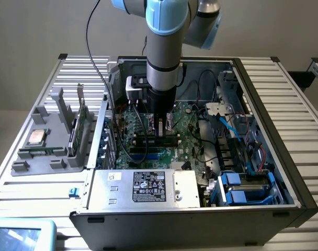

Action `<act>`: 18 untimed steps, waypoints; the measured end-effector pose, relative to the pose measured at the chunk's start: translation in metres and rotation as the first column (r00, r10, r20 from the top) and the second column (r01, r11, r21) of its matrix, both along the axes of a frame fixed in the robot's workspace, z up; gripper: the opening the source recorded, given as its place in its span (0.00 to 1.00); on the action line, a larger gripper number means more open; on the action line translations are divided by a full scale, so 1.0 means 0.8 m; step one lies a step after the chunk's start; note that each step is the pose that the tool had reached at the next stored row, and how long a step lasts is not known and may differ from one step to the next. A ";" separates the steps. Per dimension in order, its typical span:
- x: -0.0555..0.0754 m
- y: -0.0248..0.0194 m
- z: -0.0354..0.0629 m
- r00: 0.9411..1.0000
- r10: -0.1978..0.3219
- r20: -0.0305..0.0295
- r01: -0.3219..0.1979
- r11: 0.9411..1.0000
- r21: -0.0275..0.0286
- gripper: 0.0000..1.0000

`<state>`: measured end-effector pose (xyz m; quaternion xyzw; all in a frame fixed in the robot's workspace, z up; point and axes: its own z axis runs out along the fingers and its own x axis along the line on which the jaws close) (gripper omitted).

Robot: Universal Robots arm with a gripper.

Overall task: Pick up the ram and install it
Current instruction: 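Insert the ram into the slot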

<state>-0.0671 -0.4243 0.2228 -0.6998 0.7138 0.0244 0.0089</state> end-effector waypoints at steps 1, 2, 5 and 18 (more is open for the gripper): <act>0.000 0.0000 0.000 1.000 0.000 0.000 0.000 1.000 0.000 0.27; 0.000 0.0000 0.000 1.000 0.000 0.000 0.000 1.000 0.000 0.27; 0.000 -0.0002 0.000 1.000 0.000 0.000 0.000 1.000 0.001 0.27; 0.000 -0.0009 0.002 1.000 0.000 0.003 0.000 0.999 0.050 0.27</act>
